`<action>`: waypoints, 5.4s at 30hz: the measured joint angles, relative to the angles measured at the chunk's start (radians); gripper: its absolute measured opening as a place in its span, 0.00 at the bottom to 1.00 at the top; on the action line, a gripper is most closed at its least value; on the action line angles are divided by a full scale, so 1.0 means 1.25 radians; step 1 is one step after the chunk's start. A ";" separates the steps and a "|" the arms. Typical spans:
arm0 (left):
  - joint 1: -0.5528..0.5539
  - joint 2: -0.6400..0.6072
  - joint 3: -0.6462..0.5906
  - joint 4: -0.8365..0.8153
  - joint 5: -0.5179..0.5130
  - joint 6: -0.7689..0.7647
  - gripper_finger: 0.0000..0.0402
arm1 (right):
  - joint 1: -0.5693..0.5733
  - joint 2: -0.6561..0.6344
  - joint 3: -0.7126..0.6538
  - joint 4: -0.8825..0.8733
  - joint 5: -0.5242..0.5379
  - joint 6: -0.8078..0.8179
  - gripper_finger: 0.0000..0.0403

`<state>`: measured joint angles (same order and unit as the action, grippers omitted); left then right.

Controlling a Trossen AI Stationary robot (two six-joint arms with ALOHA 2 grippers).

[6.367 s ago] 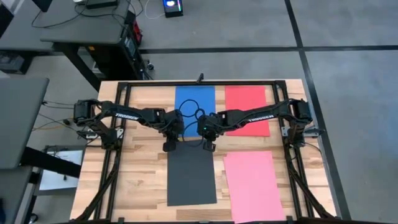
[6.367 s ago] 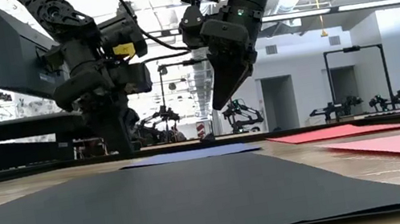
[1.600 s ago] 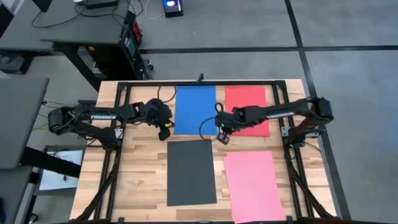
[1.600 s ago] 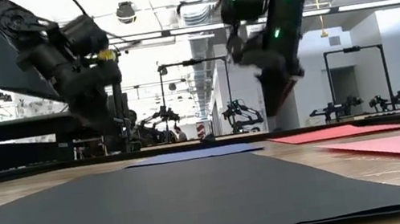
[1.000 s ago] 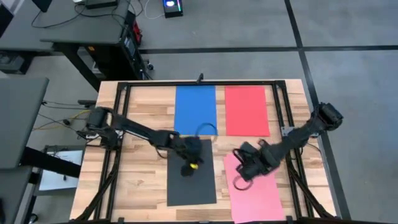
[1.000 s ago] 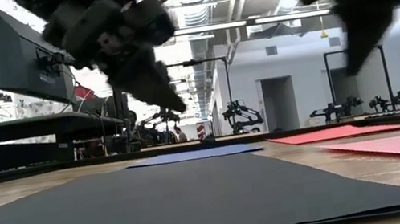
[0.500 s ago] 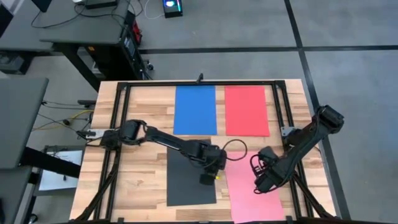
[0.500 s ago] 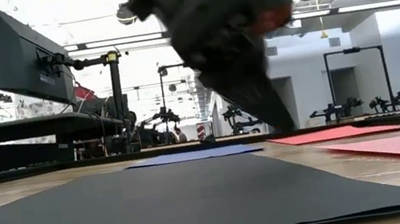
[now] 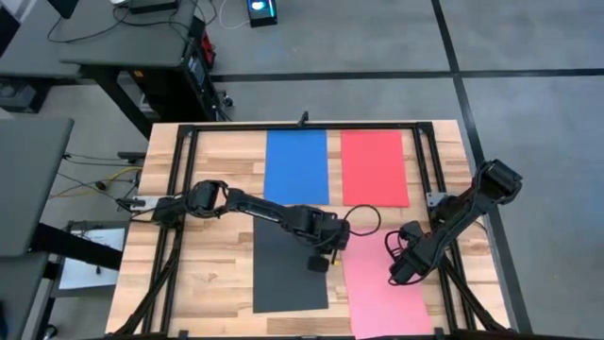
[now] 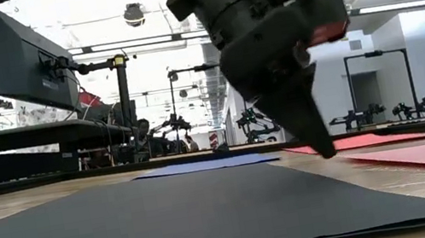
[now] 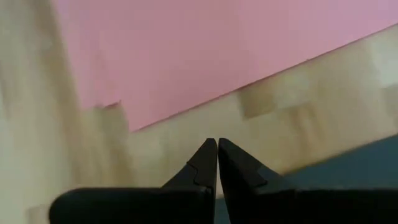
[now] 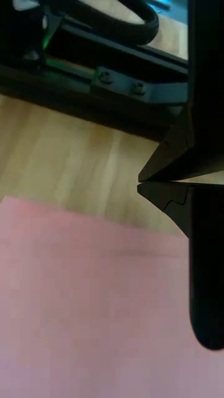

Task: Organize paper
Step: Adjust the stacked colored papers

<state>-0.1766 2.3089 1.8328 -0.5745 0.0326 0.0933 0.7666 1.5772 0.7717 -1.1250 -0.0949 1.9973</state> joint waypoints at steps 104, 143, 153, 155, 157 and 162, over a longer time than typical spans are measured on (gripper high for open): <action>0.064 -0.497 -0.555 0.456 0.001 0.026 0.00 | 0.255 0.209 0.331 0.532 0.119 -0.405 0.00; 0.062 -0.497 -0.554 0.451 0.002 0.005 0.00 | 0.219 0.282 0.333 0.400 0.008 -0.518 0.00; 0.062 -0.497 -0.554 0.451 0.002 0.005 0.00 | 0.204 0.283 0.333 0.371 0.012 -0.538 0.00; 0.062 -0.497 -0.554 0.451 0.002 0.005 0.00 | 0.200 0.283 0.333 0.360 0.013 -0.539 0.00; 0.062 -0.497 -0.554 0.451 0.002 0.005 0.00 | 0.194 0.283 0.333 0.347 0.013 -0.539 0.00; 0.062 -0.497 -0.554 0.451 0.002 0.005 0.00 | 0.177 0.283 0.332 0.332 0.020 -0.582 0.00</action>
<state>-0.0986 1.6878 1.1408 -0.0109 0.0349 0.1001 0.9875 1.9315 1.1866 -0.7102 -0.0695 1.2703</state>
